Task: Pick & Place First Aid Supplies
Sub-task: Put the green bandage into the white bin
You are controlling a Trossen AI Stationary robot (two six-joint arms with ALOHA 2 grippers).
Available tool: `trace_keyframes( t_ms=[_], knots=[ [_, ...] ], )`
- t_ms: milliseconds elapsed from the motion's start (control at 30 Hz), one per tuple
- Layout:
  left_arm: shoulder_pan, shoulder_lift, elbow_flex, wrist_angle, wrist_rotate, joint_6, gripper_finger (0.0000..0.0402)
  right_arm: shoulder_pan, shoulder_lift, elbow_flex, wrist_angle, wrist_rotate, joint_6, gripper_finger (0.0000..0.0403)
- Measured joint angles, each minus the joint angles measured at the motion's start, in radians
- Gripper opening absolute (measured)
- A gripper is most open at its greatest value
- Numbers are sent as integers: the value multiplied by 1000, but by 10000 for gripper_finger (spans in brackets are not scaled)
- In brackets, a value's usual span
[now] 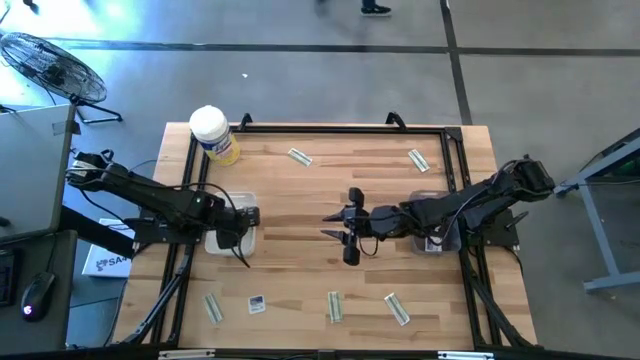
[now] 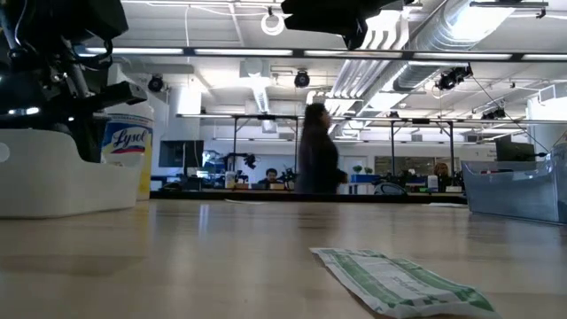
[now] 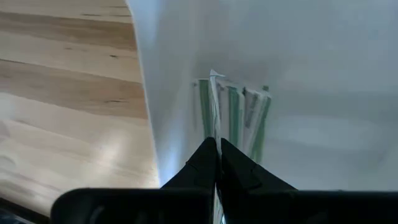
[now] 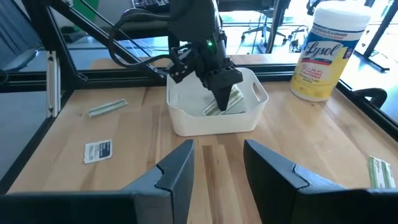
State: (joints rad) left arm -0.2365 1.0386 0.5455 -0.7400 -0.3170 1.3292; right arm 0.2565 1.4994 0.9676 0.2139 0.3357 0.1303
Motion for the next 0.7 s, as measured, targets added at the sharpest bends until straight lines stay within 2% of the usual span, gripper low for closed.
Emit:
trace_keyframes(
  t_ms=[300,467,700],
  knots=[
    [124,54,0,58,31,205,0,0,0,0,11,7,3,133],
    [132,74,0,73,75,213,1,0,0,0,11,7,2,133],
    [132,78,0,136,70,188,1,-8,0,0,11,7,-15,133]
  ],
)
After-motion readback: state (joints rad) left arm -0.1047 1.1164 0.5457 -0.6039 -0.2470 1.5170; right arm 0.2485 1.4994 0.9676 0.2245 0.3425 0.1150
